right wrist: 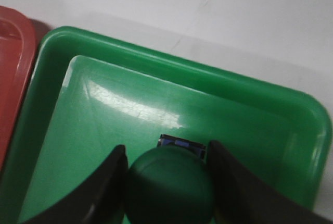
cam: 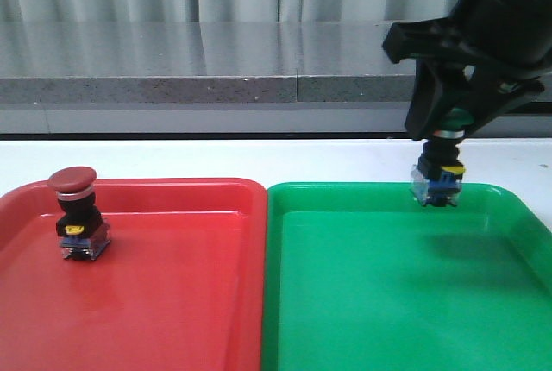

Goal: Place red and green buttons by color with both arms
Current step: 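Move the green button forward and lower it into the green tray, then open the right gripper and raise it away from the button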

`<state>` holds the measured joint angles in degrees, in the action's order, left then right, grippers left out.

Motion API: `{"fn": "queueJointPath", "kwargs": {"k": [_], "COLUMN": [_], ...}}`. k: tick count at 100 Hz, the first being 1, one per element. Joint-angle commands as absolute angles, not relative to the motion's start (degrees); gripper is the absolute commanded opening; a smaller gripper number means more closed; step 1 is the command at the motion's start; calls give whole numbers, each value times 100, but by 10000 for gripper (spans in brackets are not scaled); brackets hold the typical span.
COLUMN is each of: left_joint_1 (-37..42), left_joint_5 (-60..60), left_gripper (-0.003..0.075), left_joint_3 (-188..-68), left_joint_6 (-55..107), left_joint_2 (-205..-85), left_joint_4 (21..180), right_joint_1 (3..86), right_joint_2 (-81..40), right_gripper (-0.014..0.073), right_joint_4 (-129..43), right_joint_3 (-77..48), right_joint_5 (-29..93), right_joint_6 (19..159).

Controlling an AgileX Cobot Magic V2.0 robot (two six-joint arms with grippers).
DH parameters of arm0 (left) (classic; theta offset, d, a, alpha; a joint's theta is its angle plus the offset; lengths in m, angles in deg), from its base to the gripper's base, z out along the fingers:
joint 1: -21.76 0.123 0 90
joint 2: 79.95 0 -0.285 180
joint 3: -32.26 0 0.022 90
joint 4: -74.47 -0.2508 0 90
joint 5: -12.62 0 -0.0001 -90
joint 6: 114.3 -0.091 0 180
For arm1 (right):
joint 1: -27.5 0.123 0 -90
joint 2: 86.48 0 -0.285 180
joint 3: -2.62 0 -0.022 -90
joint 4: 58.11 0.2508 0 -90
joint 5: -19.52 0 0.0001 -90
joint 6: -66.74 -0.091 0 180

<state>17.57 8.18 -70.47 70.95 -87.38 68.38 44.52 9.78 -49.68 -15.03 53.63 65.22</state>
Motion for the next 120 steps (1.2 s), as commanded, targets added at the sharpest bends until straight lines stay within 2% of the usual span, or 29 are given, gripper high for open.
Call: {"fn": "queueJointPath", "kwargs": {"k": [1, 22, 88, 105, 120], "left_joint_1": [1777, 1777, 1777, 1777, 1777], "left_joint_5": [1341, 1341, 1341, 1341, 1341], "left_gripper": [-19, -20, -19, -19, -19], "left_joint_3": [-6798, -6798, -6798, -6798, -6798], "left_joint_6": [7137, 7137, 7137, 7137, 7137], "left_joint_2": [-8572, -8572, -8572, -8572, -8572], "left_joint_4": [6843, 6843, 6843, 6843, 6843], "right_joint_1": [4608, 4636, 4636, 4643, 4643], "right_joint_2": [713, 767, 1439, 1497, 1497], "right_gripper": [251, 251, 253, 309, 419], "right_joint_4": [-4976, -4976, -4976, -4976, -4964], "right_joint_3": [-1530, -1827, -1994, -2002, -2002], "right_joint_5": [4788, 4213, 3944, 3969, 3976], "right_joint_6": [6377, 6297, 6261, 6261, 6254]}}
